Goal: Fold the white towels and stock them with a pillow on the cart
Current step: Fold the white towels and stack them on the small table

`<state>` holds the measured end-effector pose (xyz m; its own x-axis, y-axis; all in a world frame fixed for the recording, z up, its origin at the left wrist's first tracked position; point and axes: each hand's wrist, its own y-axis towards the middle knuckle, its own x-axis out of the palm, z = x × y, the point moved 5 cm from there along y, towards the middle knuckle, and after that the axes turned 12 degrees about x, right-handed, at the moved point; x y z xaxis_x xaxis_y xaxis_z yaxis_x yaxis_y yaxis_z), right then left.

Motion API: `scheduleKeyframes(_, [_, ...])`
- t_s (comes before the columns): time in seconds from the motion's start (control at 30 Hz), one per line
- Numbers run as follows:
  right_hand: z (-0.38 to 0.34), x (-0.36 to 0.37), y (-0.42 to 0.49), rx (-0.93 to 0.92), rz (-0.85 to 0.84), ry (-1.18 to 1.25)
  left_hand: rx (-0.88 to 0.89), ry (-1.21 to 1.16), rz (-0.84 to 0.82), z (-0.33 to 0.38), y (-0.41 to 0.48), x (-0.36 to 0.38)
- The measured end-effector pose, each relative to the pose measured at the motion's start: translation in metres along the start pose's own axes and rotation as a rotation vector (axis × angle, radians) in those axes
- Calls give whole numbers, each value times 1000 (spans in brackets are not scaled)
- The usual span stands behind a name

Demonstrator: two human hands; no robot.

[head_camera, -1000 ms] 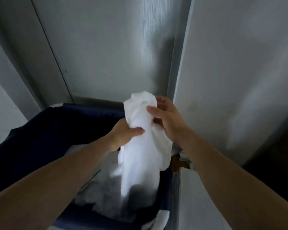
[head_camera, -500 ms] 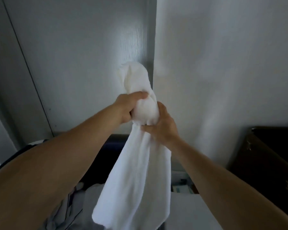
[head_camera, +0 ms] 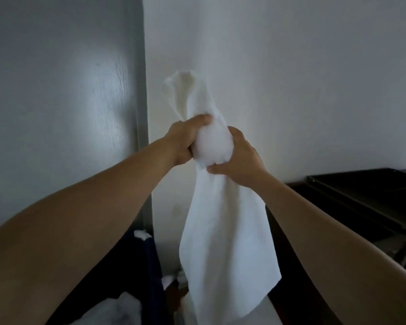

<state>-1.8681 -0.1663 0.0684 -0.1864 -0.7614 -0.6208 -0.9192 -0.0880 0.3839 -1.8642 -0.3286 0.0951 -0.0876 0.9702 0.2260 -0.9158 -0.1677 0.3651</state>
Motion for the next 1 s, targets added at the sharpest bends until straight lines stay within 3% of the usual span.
scheduleKeyframes(0.1, [56, 3, -13, 86, -58, 35, -99, 15, -74, -45, -14, 27])
scheduleKeyframes(0.23, [142, 23, -35, 269, -391, 254, -222, 131, -184, -119, -43, 56])
scheduleKeyframes(0.37, [217, 23, -41, 420, -495, 486, -239, 427, -335, -193, -79, 70])
scheduleKeyframes(0.5, [266, 41, -44, 481, -614, 674, -217, 447, -372, -226, -100, 82])
scheduleKeyframes(0.63, [277, 38, -30, 563, -472, 813, -243, 387, -448, -216, -101, 81])
scheduleKeyframes(0.77, [253, 11, -5, 478, -435, 851, -450, 277, -519, -197, -109, 55])
scheduleKeyframes(0.87, [222, -17, 13, 325, -467, 863, -520, 91, -409, -182, -104, 37])
scheduleKeyframes(1.0, [184, -32, 21, 212, -536, 838, -436, 283, -237, -167, -85, 33])
